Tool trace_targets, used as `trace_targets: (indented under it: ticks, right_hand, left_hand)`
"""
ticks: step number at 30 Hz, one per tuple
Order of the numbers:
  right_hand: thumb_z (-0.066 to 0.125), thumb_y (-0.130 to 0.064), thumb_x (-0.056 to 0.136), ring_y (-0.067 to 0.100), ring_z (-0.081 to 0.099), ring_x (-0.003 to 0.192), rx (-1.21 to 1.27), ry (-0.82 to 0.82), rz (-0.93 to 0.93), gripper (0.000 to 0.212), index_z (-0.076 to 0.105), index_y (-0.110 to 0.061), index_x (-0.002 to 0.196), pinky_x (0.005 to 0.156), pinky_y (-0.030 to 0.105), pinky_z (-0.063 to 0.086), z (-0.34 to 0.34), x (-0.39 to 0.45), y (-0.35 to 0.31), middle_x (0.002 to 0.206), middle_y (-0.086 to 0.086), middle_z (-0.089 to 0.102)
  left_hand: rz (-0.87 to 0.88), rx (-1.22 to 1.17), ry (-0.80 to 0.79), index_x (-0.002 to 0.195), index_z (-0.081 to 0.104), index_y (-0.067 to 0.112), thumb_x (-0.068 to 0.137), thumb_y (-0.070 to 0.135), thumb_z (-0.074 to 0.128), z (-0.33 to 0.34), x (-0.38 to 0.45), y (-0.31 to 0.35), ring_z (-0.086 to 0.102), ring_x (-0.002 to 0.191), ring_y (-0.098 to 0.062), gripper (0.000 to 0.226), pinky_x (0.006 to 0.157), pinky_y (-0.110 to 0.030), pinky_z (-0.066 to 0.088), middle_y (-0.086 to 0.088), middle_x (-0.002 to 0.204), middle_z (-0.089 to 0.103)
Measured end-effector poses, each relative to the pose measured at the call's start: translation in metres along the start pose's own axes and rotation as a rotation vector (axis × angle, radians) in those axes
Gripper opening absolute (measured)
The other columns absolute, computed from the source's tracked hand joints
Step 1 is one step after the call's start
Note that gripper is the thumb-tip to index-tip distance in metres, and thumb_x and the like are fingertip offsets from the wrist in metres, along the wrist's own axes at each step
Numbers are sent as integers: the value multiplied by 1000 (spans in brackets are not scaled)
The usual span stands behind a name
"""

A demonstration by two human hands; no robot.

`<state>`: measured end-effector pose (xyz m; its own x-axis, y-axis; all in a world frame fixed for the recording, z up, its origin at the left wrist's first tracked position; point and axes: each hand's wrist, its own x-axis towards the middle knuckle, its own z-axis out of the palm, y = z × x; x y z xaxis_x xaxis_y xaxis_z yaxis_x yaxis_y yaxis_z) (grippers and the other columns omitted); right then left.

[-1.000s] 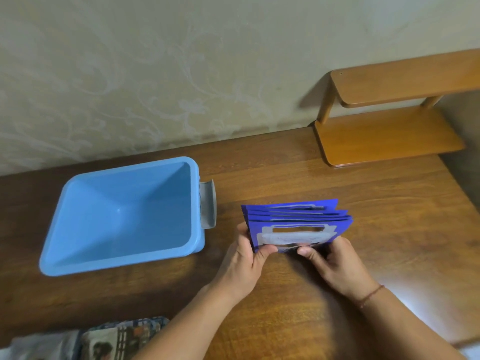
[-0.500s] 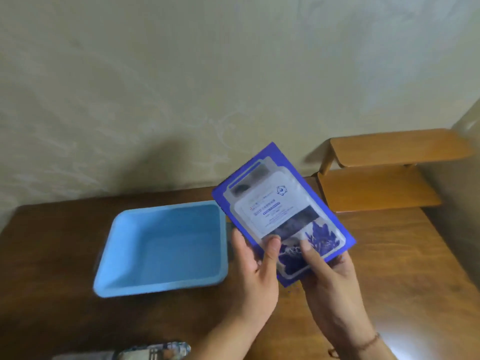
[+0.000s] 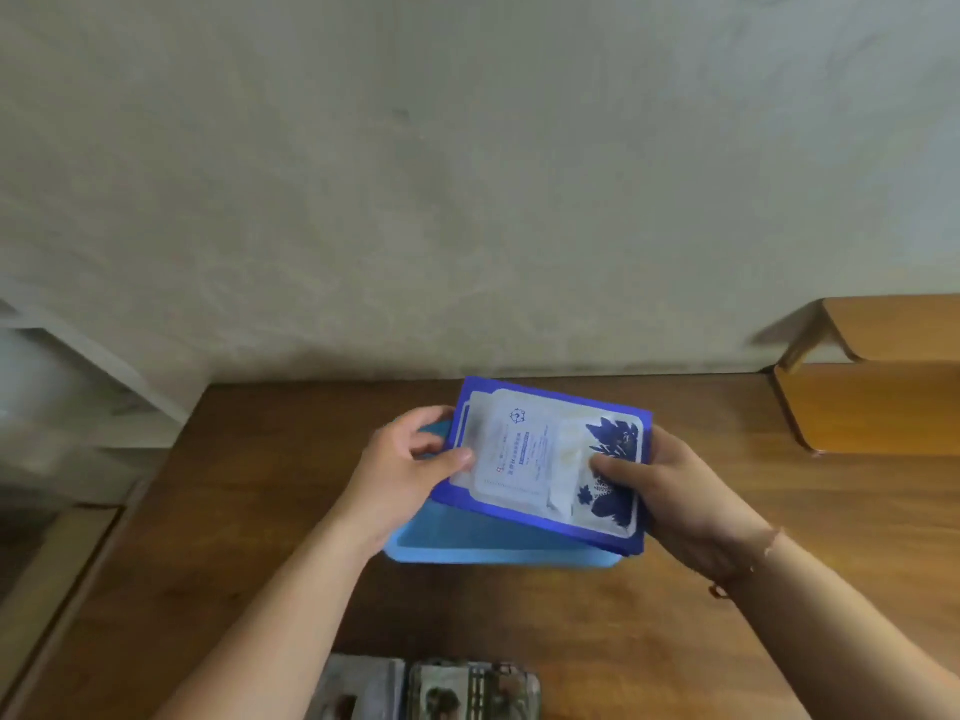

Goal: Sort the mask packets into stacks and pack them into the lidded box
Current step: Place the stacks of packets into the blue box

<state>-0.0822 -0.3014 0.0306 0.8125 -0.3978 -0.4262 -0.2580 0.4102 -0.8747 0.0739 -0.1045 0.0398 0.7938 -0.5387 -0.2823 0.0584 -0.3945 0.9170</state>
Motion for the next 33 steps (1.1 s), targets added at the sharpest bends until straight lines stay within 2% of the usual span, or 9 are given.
trace_targets:
  ticks: [3,6,9,11,16,19,21,27,33]
  right_hand:
    - [67,2,85,29,72,84,-222,106,22,26,60,-4,109,76,44,60,25,41,11,98,16,73]
    - [73,-8,75,29,72,84,-420,147,54,27,64,-10,101,80,51,58,36,68,25,93,12,74]
    - [71,-5,81,28,73,83,-485,184,84,25,64,-9,105,79,49,59,36,75,35,94,11,74]
    - [70,-3,83,27,73,80,-519,210,97,26,62,-9,106,76,48,60,36,76,37,94,11,74]
    - [62,-2,85,19,68,77,-705,212,134,21,57,-14,102,58,27,54,58,73,41,92,4,69]
    - [57,2,85,16,61,72,-738,283,205,20,55,-13,96,50,24,48,69,78,58,90,5,65]
    - [56,5,85,19,61,68,-715,331,295,20,57,-8,99,49,25,49,70,86,69,91,10,64]
    - [56,-3,89,38,57,112,-892,283,450,38,45,4,125,92,41,49,70,100,78,122,23,55]
    - [47,-3,91,37,61,104,-840,200,506,23,49,3,113,91,45,54,70,92,75,107,19,59]
  left_hand:
    - [-40,325,28,135,48,27,88,20,72,-21,13,-16,71,78,-11,54,72,-30,56,2,78,74]
    - [-16,639,-25,148,34,26,92,26,66,-22,18,-20,60,68,-9,65,55,-16,38,6,76,63]
    - [-20,852,-122,156,-4,26,96,26,59,-15,19,-14,53,65,-7,87,54,-19,39,6,88,54]
    - [-19,971,-193,155,-9,22,97,20,56,-10,22,-15,59,71,-12,87,60,-27,50,2,95,59]
    - [53,1372,-195,154,9,6,93,11,58,-11,25,-20,64,96,-28,78,65,-35,41,-9,115,61]
    - [148,1284,-192,126,43,14,95,15,57,-21,29,-22,64,92,-31,35,61,-35,37,-10,108,62]
    - [174,1169,-200,115,49,13,95,15,56,-26,34,-29,63,84,-29,21,61,-39,46,-8,99,62]
    - [192,1169,-467,125,55,15,90,11,63,-2,47,-49,59,106,-27,37,86,-46,54,-5,121,56]
    - [173,1288,-553,133,47,18,87,26,70,24,66,-59,49,115,-29,51,83,-42,50,-4,130,44]
